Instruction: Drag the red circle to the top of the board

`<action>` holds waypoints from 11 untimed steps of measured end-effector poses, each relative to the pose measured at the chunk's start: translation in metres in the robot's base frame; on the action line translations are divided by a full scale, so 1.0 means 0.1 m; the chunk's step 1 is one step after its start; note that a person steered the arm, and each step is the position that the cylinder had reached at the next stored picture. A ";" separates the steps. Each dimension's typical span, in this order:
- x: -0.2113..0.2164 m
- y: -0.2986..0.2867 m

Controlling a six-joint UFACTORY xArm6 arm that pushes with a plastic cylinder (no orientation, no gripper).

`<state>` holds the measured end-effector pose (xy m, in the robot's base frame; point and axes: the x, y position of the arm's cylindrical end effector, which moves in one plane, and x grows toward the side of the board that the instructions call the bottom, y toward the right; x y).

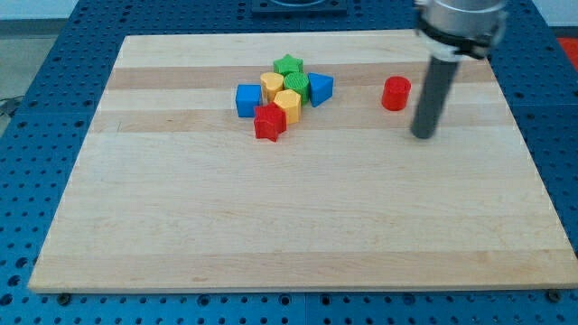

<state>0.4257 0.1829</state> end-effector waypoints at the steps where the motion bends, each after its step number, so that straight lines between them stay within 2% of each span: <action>1: -0.17 0.07; 4: -0.54 -0.64; 5: -0.89 -0.82; 7: -0.64 -0.79; 8: -0.26 -0.64; 9: -0.21 -0.42; 10: -1.18 -0.41; 11: -1.19 -0.41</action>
